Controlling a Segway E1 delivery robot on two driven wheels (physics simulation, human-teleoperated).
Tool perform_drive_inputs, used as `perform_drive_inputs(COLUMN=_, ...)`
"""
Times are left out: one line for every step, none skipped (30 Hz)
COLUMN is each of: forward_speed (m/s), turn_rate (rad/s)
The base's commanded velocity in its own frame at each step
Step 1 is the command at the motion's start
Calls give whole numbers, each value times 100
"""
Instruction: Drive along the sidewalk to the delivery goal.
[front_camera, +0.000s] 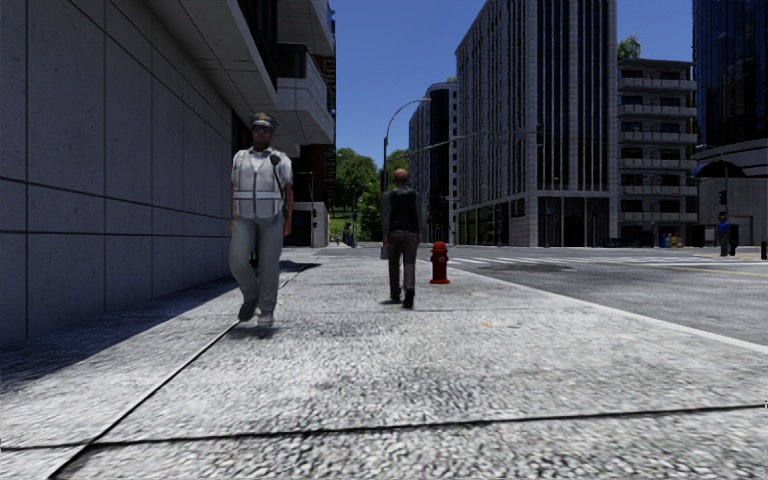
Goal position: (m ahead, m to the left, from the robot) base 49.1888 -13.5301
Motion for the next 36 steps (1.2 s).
perform_drive_inputs(forward_speed=124, turn_rate=0)
perform_drive_inputs(forward_speed=124, turn_rate=0)
perform_drive_inputs(forward_speed=124, turn_rate=0)
perform_drive_inputs(forward_speed=124, turn_rate=0)
perform_drive_inputs(forward_speed=124, turn_rate=0)
perform_drive_inputs(forward_speed=124, turn_rate=0)
perform_drive_inputs(forward_speed=124, turn_rate=0)
perform_drive_inputs(forward_speed=124, turn_rate=0)
perform_drive_inputs(forward_speed=124, turn_rate=0)
perform_drive_inputs(forward_speed=124, turn_rate=0)
perform_drive_inputs(forward_speed=124, turn_rate=0)
perform_drive_inputs(forward_speed=124, turn_rate=0)
perform_drive_inputs(forward_speed=124, turn_rate=0)
perform_drive_inputs(forward_speed=124, turn_rate=0)
perform_drive_inputs(forward_speed=124, turn_rate=0)
perform_drive_inputs(forward_speed=124, turn_rate=0)
perform_drive_inputs(forward_speed=124, turn_rate=0)
perform_drive_inputs(forward_speed=124, turn_rate=0)
perform_drive_inputs(forward_speed=124, turn_rate=0)
perform_drive_inputs(forward_speed=124, turn_rate=0)
perform_drive_inputs(forward_speed=124, turn_rate=0)
perform_drive_inputs(forward_speed=124, turn_rate=0)
perform_drive_inputs(forward_speed=124, turn_rate=0)
perform_drive_inputs(forward_speed=124, turn_rate=0)
perform_drive_inputs(forward_speed=128, turn_rate=0)
perform_drive_inputs(forward_speed=134, turn_rate=0)
perform_drive_inputs(forward_speed=136, turn_rate=0)
perform_drive_inputs(forward_speed=137, turn_rate=0)
perform_drive_inputs(forward_speed=137, turn_rate=0)
perform_drive_inputs(forward_speed=137, turn_rate=0)
perform_drive_inputs(forward_speed=137, turn_rate=0)
perform_drive_inputs(forward_speed=137, turn_rate=0)
perform_drive_inputs(forward_speed=137, turn_rate=0)
perform_drive_inputs(forward_speed=137, turn_rate=0)
perform_drive_inputs(forward_speed=137, turn_rate=0)
perform_drive_inputs(forward_speed=137, turn_rate=0)
